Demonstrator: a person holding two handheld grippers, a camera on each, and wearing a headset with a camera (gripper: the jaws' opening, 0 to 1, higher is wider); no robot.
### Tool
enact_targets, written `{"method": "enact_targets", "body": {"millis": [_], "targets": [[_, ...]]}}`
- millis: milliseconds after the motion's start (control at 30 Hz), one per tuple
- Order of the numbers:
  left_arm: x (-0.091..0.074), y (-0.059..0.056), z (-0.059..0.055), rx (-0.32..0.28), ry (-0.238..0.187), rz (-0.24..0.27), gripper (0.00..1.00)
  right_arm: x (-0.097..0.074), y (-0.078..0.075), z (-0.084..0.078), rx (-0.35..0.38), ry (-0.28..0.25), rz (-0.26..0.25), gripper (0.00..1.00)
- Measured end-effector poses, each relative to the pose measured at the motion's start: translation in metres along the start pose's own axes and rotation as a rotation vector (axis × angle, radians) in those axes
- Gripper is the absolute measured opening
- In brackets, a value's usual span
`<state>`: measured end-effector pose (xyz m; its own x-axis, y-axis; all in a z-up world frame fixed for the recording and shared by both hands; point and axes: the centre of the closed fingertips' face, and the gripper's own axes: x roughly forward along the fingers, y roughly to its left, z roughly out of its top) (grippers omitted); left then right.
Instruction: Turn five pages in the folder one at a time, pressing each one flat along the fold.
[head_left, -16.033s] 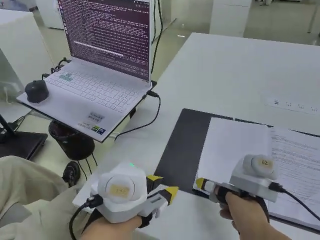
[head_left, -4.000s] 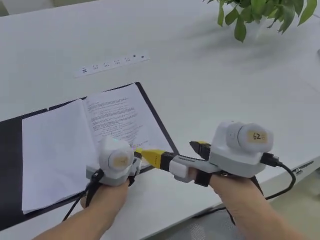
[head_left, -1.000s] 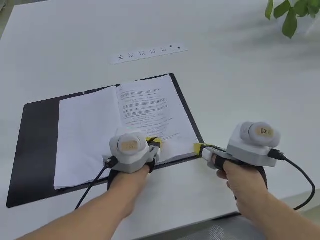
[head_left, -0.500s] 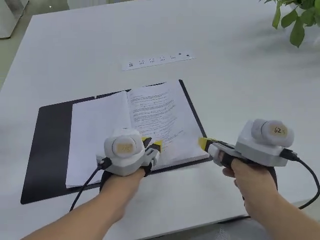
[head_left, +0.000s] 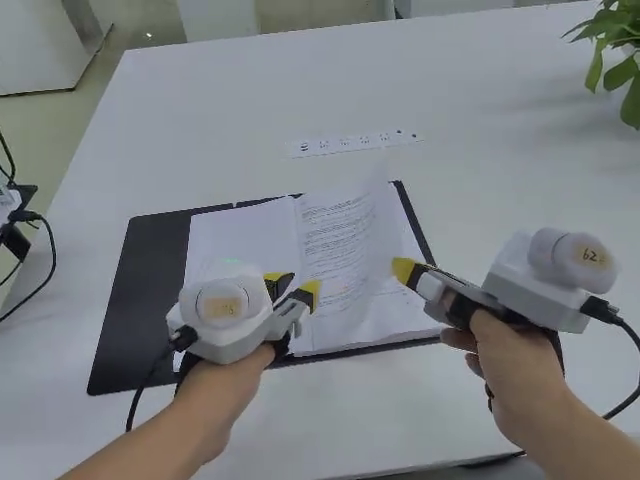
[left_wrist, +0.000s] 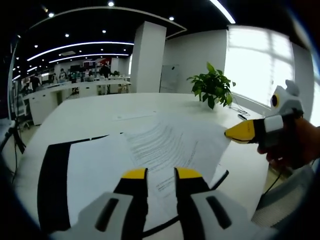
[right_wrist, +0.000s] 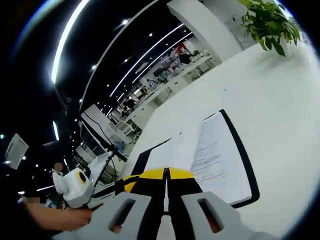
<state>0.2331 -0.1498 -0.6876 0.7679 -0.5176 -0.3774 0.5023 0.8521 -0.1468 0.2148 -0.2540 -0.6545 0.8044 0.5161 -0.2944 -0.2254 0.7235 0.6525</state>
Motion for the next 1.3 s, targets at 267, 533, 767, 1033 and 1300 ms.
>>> {"method": "enact_targets", "body": {"millis": [267,533,767,1033,1300], "targets": [[-0.041,0.040,-0.002,0.015,-0.013,0.058,0.19,0.036,0.053,-0.018,-0.023,0.054,0.094,0.00],[-0.075,0.077,-0.012,-0.007,-0.014,0.122,0.19,0.071,0.086,-0.054,-0.064,0.144,0.133,0.00],[-0.101,0.100,-0.022,-0.023,-0.014,0.171,0.19,0.092,0.104,-0.086,-0.081,0.222,0.146,0.00],[-0.123,0.114,-0.035,-0.032,0.003,0.196,0.19,0.115,0.114,-0.124,-0.094,0.308,0.144,0.00],[-0.134,0.126,-0.052,-0.050,0.039,0.206,0.19,0.137,0.118,-0.166,-0.112,0.400,0.136,0.00]]}}
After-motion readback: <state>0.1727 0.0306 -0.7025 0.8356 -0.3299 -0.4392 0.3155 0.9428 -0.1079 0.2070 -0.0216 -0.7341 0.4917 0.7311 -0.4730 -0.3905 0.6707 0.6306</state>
